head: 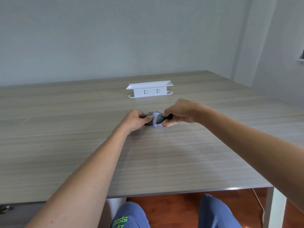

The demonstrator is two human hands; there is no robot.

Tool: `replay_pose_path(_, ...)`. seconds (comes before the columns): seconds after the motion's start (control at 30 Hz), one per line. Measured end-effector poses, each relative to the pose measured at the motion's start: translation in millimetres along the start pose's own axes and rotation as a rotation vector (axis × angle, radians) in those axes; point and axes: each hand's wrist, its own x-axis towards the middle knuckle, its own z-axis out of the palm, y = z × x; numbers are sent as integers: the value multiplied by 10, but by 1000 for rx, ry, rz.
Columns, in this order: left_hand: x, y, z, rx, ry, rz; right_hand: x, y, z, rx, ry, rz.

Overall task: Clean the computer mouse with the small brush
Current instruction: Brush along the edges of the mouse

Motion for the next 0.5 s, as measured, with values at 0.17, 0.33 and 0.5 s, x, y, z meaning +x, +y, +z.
replay_pose_path(0.17,-20,17,-2,-17,-9,-2,53,33,-36,-137,119,-33)
replay_pose_path(0.33,-33,36,0,-8,-10,4,29,67,-11,-176,76,-31)
replay_pose_path(0.5,-45,33,-8,30,4,13,0,-10,3,-21,-10,23)
